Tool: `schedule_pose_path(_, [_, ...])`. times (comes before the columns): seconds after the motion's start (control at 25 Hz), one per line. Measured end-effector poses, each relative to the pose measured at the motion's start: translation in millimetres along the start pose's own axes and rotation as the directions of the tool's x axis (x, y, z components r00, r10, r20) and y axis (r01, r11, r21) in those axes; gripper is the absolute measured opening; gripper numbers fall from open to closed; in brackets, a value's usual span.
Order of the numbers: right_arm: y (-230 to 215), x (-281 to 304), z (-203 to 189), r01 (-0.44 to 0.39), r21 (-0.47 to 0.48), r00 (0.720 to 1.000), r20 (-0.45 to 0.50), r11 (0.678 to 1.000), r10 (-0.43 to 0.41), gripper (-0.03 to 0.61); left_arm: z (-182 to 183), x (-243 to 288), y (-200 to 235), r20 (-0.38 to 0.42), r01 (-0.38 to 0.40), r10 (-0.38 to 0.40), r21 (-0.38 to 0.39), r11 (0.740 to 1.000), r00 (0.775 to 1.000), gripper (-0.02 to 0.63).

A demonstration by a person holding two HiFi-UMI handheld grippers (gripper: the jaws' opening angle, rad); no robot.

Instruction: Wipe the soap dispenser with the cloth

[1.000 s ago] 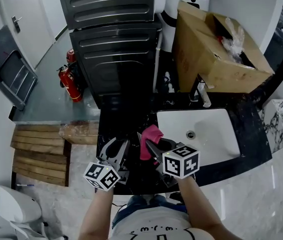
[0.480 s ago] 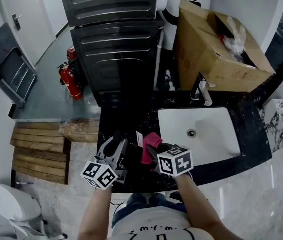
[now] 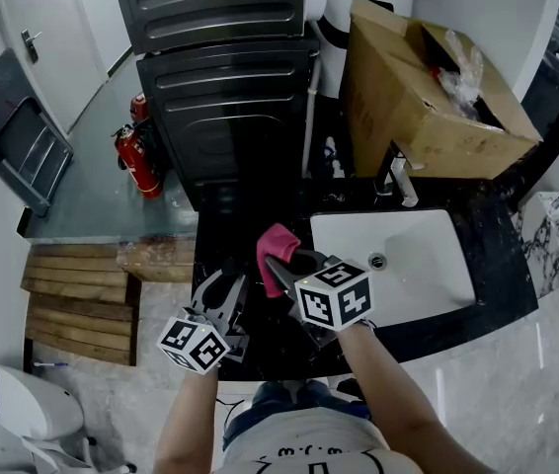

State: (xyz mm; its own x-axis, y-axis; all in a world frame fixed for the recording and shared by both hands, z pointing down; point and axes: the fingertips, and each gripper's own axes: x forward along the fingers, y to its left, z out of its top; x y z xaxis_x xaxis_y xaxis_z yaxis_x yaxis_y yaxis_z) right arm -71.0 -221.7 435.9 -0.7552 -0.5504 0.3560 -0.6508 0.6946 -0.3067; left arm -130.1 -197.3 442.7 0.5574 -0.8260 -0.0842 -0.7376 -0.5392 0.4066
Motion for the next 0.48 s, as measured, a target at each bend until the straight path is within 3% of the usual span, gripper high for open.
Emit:
schedule_pose_path(0.2, [-10.5,11.8,-8.4,-0.013,-0.003,0.998,-0.054,1.0,0.012,0.049,-0.7,-1.9,2.2,-0.001,-0.011,0.011,-0.004,1.0,1.0,0.093])
schedule_pose_path(0.48, [-52.4,9.1,-58.2,0.131,0.051,0.979,-0.167,0.99,-0.121,0.048,-0.6,-6.6,4.9,0.003,-0.019,0.019,-0.013,1.0,1.0,0.094])
